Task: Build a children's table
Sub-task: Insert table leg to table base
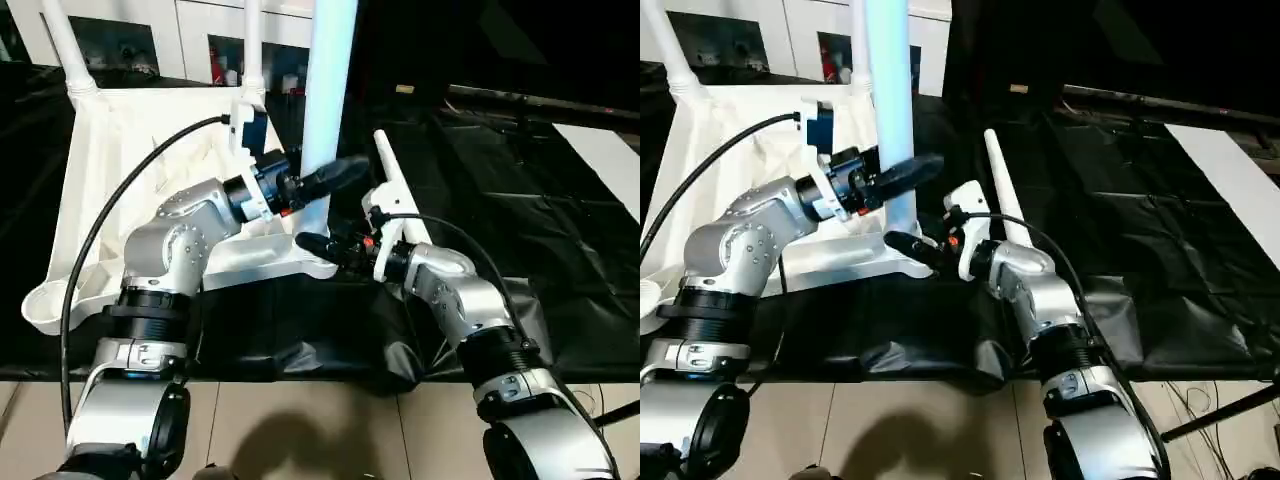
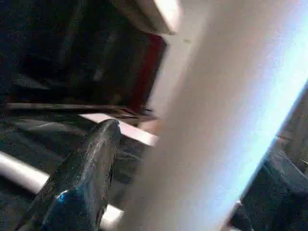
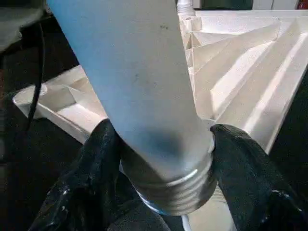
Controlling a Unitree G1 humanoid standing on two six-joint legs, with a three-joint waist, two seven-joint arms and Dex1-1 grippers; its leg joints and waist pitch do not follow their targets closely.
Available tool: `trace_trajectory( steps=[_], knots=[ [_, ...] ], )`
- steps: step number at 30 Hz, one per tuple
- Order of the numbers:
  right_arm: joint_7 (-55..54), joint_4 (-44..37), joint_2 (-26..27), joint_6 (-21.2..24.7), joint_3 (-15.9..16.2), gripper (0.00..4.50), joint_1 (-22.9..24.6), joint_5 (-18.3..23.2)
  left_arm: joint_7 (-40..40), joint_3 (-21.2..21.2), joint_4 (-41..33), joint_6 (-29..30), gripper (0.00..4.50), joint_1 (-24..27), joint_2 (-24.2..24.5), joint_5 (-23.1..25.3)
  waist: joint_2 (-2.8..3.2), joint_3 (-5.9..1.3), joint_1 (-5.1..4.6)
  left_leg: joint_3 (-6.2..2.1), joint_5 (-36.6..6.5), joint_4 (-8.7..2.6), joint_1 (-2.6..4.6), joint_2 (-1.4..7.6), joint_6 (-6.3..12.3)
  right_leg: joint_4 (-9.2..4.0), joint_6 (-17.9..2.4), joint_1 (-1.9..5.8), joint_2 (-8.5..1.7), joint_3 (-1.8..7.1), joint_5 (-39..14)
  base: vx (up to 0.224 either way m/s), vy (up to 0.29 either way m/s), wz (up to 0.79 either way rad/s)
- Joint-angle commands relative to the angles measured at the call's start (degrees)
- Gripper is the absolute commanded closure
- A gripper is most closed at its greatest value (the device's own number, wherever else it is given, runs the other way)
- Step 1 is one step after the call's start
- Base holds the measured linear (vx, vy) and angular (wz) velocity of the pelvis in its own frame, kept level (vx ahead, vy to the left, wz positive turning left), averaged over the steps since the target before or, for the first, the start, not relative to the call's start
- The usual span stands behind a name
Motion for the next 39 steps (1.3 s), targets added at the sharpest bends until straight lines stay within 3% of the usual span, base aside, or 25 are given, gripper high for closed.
trace_trajectory(
  steps=[1, 8, 14, 18, 20, 22, 25, 28, 39],
  knots=[
    [0.4, -1.8, -1.1, 1.3, -1.4, 1.98, 0.2, 1.4, 1.4, 0.7, -0.8, 1.3, 1.13, -1.9, 0.3, -0.3, 0.98, -4.41, 0.08, -0.12, -0.2, -3.16, 0.21, 1.56, 2.45, -3.33, -13.5, 4.42, -4.26, 3.91, 6.3, 0.000, 0.000, 0.00],
    [1.3, -4.4, -1.2, 3.4, -1.4, 1.98, 0.6, 2.4, 3.3, 1.2, 0.2, 2.4, 1.77, -3.3, 1.2, -0.2, 1.11, -4.42, 0.16, -0.09, 0.7, -3.11, 0.20, 1.50, 2.36, -3.20, -13.8, 4.40, -4.23, 3.89, 7.4, 0.000, 0.000, 0.00],
    [1.8, -5.7, -1.4, 4.3, -0.9, 1.98, 0.9, 2.7, 3.5, 1.0, 0.2, 2.7, 2.29, -3.9, 1.6, -0.4, 1.18, -4.45, 0.26, -0.15, 0.5, -3.12, 0.14, 1.44, 1.71, -3.27, -13.0, 4.47, -4.20, 3.87, 6.7, 0.000, 0.000, 0.00],
    [0.7, -6.0, -0.9, 1.0, -1.4, 1.98, 1.0, 2.2, 5.1, 1.7, 0.0, 3.4, 2.46, -4.3, 1.5, -0.3, 1.08, -4.45, 0.22, -0.10, 0.2, -3.09, 0.09, 1.43, 1.49, -3.28, -13.0, 4.44, -4.26, 3.85, 6.3, 0.000, 0.000, 0.00],
    [1.5, -7.0, -0.2, 3.0, -3.3, 1.43, 0.9, 5.4, 6.1, 1.6, -1.0, 3.0, 2.49, -4.5, 1.5, -0.1, 1.08, -4.43, 0.22, -0.15, 0.2, -3.13, 0.09, 1.44, 1.59, -3.27, -13.1, 4.47, -4.22, 3.84, 6.3, 0.000, 0.000, 0.00],
    [1.5, -7.4, -0.2, 3.5, -3.7, 1.20, 0.9, 5.9, 6.4, 1.7, -1.4, 3.1, 2.54, -4.6, 1.4, -0.1, 1.11, -4.45, 0.24, -0.15, 0.3, -3.08, 0.14, 1.51, 1.81, -3.21, -13.3, 4.41, -4.22, 3.85, 7.0, 0.000, 0.000, 0.00],
    [1.0, -8.6, -0.6, 2.6, -1.8, 0.94, 1.2, 3.6, 7.6, 0.8, -3.0, 3.0, 2.62, -4.4, 1.3, 0.9, 1.06, -4.47, 0.25, -0.16, 1.2, -3.04, 0.14, 1.42, 2.00, -3.17, -13.2, 4.42, -4.14, 3.82, 7.8, 0.000, 0.000, 0.00],
    [-2.6, -8.0, -0.2, 0.3, -1.2, 0.76, 0.2, 0.9, 6.9, -3.3, -4.4, 0.3, 2.62, -3.6, 2.3, 5.0, 1.10, -4.44, 0.28, -0.19, 0.8, -3.16, 0.20, 1.51, 1.28, -3.33, -12.3, 4.34, -4.21, 3.82, 5.7, 0.000, 0.000, 0.00],
    [-6.7, -7.9, -0.2, 3.6, 1.0, 0.70, -2.9, -2.3, 9.7, -4.8, -4.6, 0.5, 2.62, -3.9, 1.6, 6.6, 1.00, -4.44, 0.12, -0.13, 0.7, -3.15, 0.08, 1.27, 0.42, -3.25, -11.6, 4.45, -4.01, 3.91, 6.3, 0.000, 0.000, 0.00]
  ],
)
